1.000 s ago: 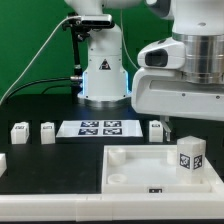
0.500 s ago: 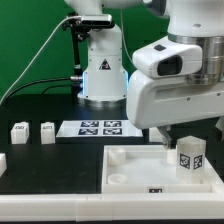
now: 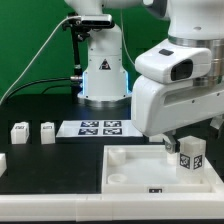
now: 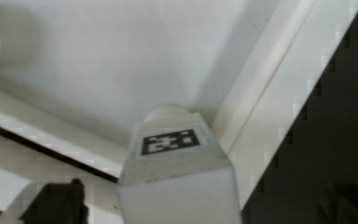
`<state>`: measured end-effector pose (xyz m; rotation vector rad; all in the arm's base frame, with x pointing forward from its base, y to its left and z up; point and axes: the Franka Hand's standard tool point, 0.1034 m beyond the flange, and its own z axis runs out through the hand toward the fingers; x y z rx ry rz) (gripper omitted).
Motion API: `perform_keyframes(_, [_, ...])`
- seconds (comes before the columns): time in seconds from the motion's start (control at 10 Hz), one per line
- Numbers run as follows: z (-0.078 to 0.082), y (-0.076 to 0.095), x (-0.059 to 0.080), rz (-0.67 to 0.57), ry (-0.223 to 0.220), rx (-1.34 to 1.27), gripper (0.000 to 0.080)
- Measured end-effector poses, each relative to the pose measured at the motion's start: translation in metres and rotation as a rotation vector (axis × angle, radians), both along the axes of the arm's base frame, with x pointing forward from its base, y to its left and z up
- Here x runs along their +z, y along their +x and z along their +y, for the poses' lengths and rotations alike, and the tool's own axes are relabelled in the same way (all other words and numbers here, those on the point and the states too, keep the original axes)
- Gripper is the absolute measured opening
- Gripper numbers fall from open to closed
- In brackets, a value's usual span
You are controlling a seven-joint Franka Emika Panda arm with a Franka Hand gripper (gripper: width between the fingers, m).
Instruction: Assemble one leg
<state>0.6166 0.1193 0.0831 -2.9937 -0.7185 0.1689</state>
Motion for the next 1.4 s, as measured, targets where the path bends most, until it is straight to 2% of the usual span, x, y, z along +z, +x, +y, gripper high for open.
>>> perform_keyframes(0.1, [-0.0001,0.0,0.0,0.0,0.0,0.0,0.064])
perform_keyframes(0.2, [-0.0001,0.0,0.0,0.0,0.0,0.0,0.0477])
perform_keyframes(0.3, [-0.0002,0.0,0.0,0.0,0.0,0.0,0.0477])
perform_keyframes(0.4, [-0.0002,0.0,0.0,0.0,0.0,0.0,0.029])
perform_keyframes(0.8, [-0.0002,0.0001,0.0,0.001,-0.004,-0.05,0.0294])
perform_keyframes(1.1, [0.0031,0.0004,0.0,0.014,-0.021,-0.532,0.0294])
perform_keyframes(1.4, [0.0055,0.0001,0.0001,0.045,-0.045,-0.886,0.0294])
